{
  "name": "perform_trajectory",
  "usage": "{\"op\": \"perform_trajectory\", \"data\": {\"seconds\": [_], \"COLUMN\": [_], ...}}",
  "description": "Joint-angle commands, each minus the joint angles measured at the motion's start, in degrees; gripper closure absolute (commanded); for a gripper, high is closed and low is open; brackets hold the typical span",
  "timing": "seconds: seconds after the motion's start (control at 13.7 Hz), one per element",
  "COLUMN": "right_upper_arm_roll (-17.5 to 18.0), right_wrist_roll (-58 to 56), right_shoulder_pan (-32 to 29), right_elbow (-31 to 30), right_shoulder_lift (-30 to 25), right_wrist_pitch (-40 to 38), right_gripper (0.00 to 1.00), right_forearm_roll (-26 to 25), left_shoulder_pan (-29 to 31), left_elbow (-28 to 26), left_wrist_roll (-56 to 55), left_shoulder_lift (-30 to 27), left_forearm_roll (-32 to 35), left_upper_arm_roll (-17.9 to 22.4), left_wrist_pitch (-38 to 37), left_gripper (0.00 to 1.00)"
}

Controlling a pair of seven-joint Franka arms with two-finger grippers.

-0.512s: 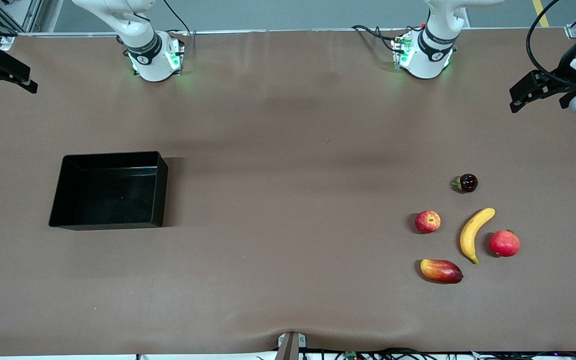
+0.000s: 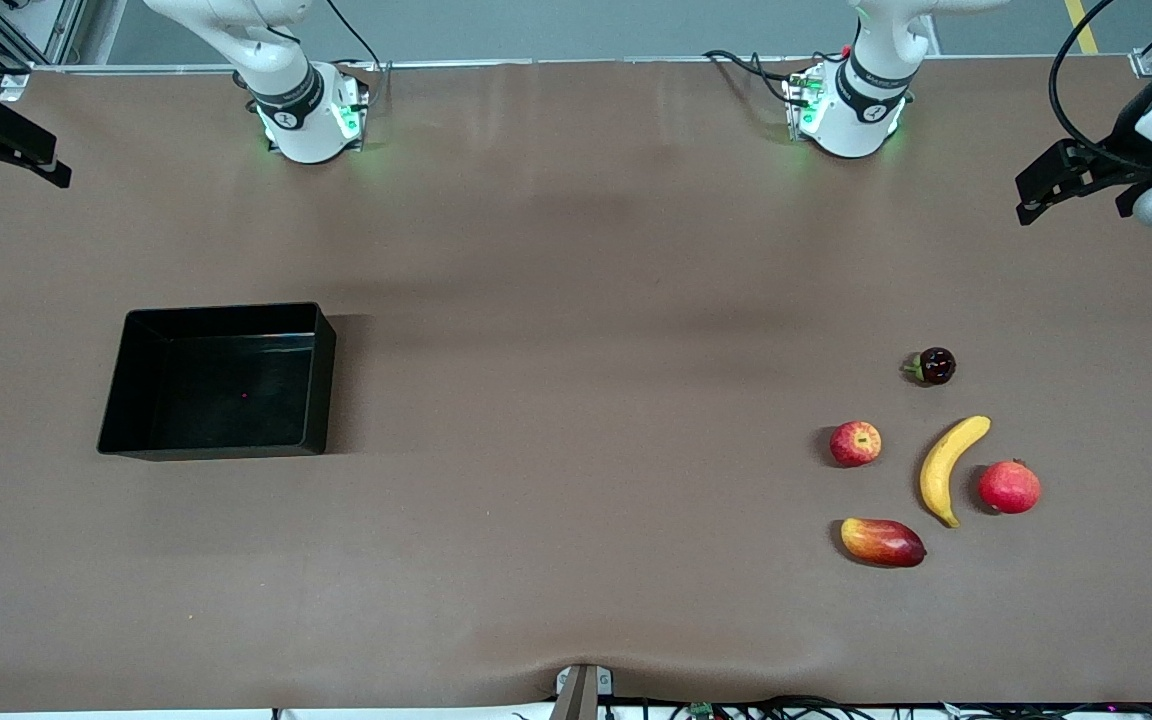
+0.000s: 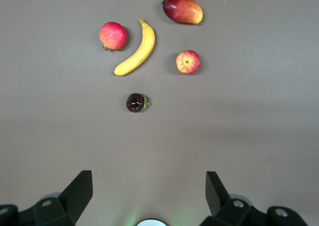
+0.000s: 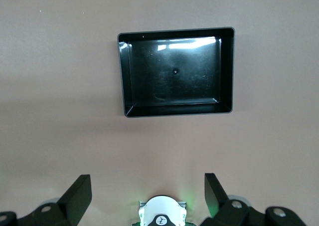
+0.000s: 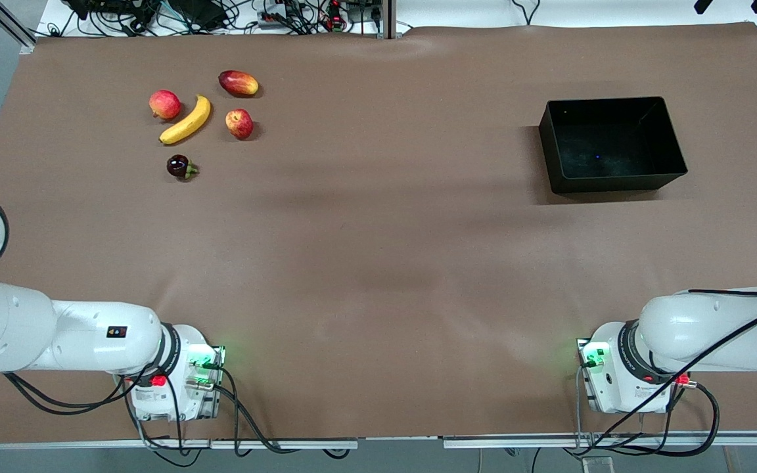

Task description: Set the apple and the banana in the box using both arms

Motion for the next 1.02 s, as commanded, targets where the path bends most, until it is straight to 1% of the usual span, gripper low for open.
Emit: {"op": "perform_trajectory", "data": {"seconds": [0.0,0.15,0.22,0.29,0.37,0.51,0.59,0.66,0.73,0.8,0.95], "right_upper_arm_roll": [0.0,0.0,-0.1,-0.1,0.0,-0.1,-0.1,0.0,0.0,0.0,-0.1], "right_wrist_roll": [0.1,0.1,0.0,0.0,0.0,-0.1,0.0,0.0,0.0,-0.1,-1.6], "right_shoulder_pan": [-0.5,-0.3,-1.2,-3.0,-4.3,-5.2,-5.3,-5.1,-5.3,-5.7,-7.2], "right_elbow": [0.3,-0.1,0.0,0.0,0.0,0.0,0.0,0.5,1.5,1.8,1.5], "right_shoulder_lift": [0.3,1.3,1.4,1.5,1.5,1.8,3.4,8.6,12.1,14.5,19.7], "right_wrist_pitch": [-0.5,-2.1,-4.1,-4.2,-4.4,-4.4,-3.7,-3.1,-2.9,-0.5,3.9], "right_gripper": [0.00,0.00,0.00,0.00,0.00,0.00,0.00,0.00,0.00,0.00,0.00], "right_forearm_roll": [-0.2,-0.9,-1.0,-0.7,-0.2,-0.7,-1.2,-3.1,-6.2,-6.7,-7.5], "left_shoulder_pan": [0.2,0.3,0.4,0.4,0.6,0.7,0.6,0.6,1.1,2.2,2.3], "left_elbow": [1.3,1.4,1.9,2.6,2.2,2.1,1.5,0.7,-0.9,-3.0,-8.1], "left_wrist_roll": [0.3,0.2,0.4,0.2,0.3,0.3,0.4,0.2,0.2,0.2,0.0], "left_shoulder_lift": [0.4,0.5,0.7,1.4,1.7,2.7,3.1,3.2,3.2,3.0,2.9], "left_forearm_roll": [0.2,0.8,0.9,0.9,0.9,0.3,0.3,0.5,0.5,0.5,0.2], "left_upper_arm_roll": [-0.3,-0.3,-0.3,-0.1,0.1,0.2,0.2,0.3,0.3,0.2,0.1], "left_wrist_pitch": [-1.2,-1.2,-1.2,-1.2,-1.1,-0.9,-0.7,-0.4,1.3,3.9,9.2], "left_gripper": [0.00,0.00,0.00,0.00,0.00,0.00,0.00,0.00,0.00,0.00,0.00]}}
